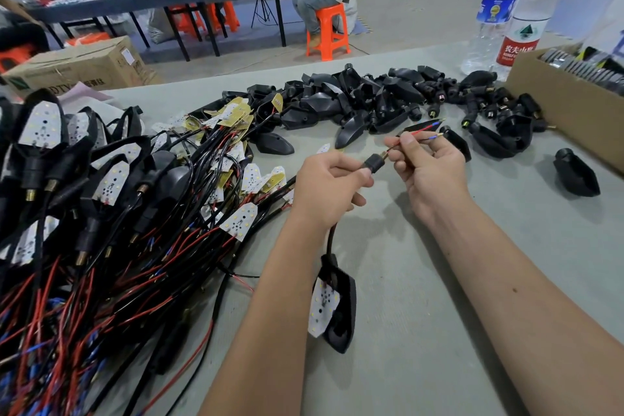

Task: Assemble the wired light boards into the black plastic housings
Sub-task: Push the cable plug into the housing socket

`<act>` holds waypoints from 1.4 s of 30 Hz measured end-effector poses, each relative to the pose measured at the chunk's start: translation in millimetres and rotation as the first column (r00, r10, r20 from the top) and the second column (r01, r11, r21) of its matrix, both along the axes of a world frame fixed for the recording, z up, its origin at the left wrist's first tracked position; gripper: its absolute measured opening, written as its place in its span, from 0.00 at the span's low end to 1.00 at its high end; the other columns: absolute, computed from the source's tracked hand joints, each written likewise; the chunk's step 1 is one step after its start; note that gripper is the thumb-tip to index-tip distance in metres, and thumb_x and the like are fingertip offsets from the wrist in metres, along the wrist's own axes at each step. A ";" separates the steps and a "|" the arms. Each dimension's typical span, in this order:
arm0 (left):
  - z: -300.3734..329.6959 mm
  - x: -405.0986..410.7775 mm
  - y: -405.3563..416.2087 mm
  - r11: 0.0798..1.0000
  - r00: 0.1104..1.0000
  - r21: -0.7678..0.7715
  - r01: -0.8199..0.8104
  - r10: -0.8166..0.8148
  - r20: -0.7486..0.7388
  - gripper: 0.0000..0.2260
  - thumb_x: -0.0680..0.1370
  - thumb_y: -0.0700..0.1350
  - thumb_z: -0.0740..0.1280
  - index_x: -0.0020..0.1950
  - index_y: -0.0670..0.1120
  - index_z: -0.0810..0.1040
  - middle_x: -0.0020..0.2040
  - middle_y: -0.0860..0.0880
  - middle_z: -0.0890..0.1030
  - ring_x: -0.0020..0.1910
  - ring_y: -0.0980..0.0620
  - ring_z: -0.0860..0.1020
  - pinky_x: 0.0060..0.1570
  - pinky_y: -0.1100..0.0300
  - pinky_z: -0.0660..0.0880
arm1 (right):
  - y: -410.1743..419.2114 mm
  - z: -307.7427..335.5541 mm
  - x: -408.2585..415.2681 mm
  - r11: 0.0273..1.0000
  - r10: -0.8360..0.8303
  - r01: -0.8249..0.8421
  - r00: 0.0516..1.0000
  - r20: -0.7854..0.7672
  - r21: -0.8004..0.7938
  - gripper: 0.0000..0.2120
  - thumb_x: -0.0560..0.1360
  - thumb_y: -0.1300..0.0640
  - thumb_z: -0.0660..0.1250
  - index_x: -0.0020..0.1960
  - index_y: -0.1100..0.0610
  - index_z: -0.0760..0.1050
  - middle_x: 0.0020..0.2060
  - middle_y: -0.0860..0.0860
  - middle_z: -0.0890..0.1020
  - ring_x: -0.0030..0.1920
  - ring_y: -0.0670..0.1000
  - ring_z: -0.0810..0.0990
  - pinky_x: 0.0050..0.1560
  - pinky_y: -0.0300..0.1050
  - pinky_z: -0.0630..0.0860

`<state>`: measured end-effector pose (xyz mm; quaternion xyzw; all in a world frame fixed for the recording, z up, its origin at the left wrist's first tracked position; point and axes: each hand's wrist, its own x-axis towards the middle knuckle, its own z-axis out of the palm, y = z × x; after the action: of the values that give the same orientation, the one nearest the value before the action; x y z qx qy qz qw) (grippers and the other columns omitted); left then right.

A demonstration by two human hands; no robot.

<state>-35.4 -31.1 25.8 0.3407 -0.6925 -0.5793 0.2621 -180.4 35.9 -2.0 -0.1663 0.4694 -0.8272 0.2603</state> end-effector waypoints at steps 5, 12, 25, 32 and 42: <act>3.3 3.1 0.2 0.985 0.996 0.152 0.084 -0.081 -0.030 0.03 0.77 0.36 0.73 0.47 0.41 0.80 0.40 0.44 0.86 0.33 0.51 0.82 0.38 0.61 0.80 | 1.9 0.5 -11.9 0.993 -0.109 0.111 0.993 0.046 -0.039 0.07 0.82 0.66 0.66 0.46 0.60 0.74 0.40 0.59 0.85 0.32 0.47 0.81 0.38 0.35 0.79; 5.3 16.0 -9.9 0.954 0.987 0.255 0.157 -0.163 0.002 0.08 0.75 0.31 0.73 0.47 0.40 0.77 0.38 0.42 0.85 0.32 0.49 0.82 0.36 0.62 0.81 | 6.8 6.1 -20.6 0.964 -0.211 0.239 0.952 0.221 -0.112 0.10 0.82 0.69 0.64 0.43 0.60 0.71 0.37 0.59 0.83 0.30 0.47 0.80 0.35 0.35 0.78; 3.6 24.9 -23.7 0.974 0.991 0.211 0.078 -0.053 -0.122 0.06 0.77 0.32 0.72 0.46 0.39 0.77 0.38 0.41 0.84 0.33 0.45 0.82 0.41 0.53 0.80 | -5.2 -2.4 8.5 0.940 0.300 -0.281 0.951 -0.074 0.195 0.08 0.80 0.54 0.70 0.47 0.57 0.84 0.36 0.55 0.80 0.31 0.48 0.71 0.27 0.36 0.67; 2.0 44.5 -36.0 0.972 0.970 0.165 0.166 -0.191 0.150 0.08 0.77 0.43 0.75 0.55 0.44 0.81 0.49 0.44 0.88 0.55 0.42 0.85 0.65 0.44 0.77 | -6.6 -8.2 4.5 0.975 0.181 -0.171 0.982 -0.060 0.139 0.05 0.80 0.61 0.71 0.46 0.62 0.82 0.34 0.54 0.84 0.33 0.48 0.79 0.30 0.35 0.73; -0.9 38.2 -34.7 0.999 1.000 -0.049 0.010 -0.009 0.016 0.11 0.69 0.40 0.82 0.48 0.43 0.84 0.41 0.48 0.88 0.42 0.48 0.87 0.48 0.55 0.82 | -6.7 -5.8 15.7 0.972 0.212 -0.183 0.953 -0.217 0.146 0.03 0.81 0.61 0.69 0.49 0.59 0.79 0.42 0.56 0.88 0.35 0.52 0.86 0.29 0.38 0.76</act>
<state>2.8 -65.8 24.9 0.3356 -0.7102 -0.5605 0.2623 -164.8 29.2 -7.8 -0.2913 0.5280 -0.7410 0.2952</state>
